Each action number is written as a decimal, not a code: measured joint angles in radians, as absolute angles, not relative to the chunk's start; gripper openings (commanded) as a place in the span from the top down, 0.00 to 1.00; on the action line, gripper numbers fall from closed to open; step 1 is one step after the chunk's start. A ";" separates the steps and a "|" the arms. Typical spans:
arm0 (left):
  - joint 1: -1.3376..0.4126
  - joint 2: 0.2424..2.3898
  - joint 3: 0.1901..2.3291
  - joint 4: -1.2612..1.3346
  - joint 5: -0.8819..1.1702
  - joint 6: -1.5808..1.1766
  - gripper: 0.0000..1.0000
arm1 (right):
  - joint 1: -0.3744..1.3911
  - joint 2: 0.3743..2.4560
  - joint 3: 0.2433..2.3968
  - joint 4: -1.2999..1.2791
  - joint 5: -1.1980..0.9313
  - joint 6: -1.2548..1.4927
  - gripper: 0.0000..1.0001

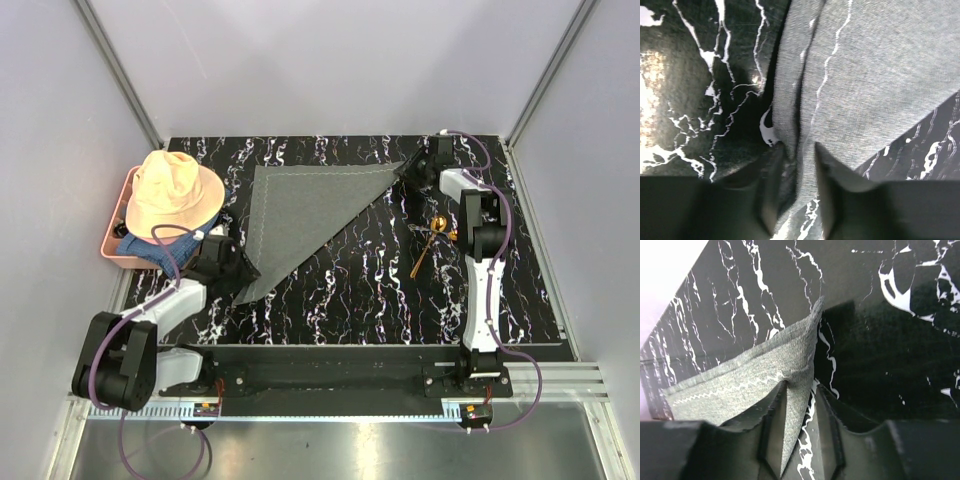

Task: Fold the napkin, place the utensils inside, and roll it up
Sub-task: Fold the napkin

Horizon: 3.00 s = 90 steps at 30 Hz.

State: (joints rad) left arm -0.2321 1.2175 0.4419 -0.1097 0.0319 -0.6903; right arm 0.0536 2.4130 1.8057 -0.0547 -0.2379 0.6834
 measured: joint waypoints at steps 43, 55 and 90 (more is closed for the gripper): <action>-0.559 1.283 0.435 -0.019 0.087 -0.891 0.96 | -0.047 2.604 2.124 -0.172 -0.350 0.685 0.63; -0.803 1.398 0.483 0.116 0.144 -1.089 0.23 | -0.058 2.516 2.028 -0.188 -0.368 0.616 0.39; -0.198 2.054 1.473 -0.247 -0.005 -0.371 0.61 | -0.065 1.359 1.007 -0.111 -0.437 0.527 0.36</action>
State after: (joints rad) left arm -0.1982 2.0541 1.4727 -0.2470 -0.0051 -0.3714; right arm -0.0654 1.3586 1.0065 -0.1112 -0.4374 0.5270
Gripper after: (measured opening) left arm 0.394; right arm 0.641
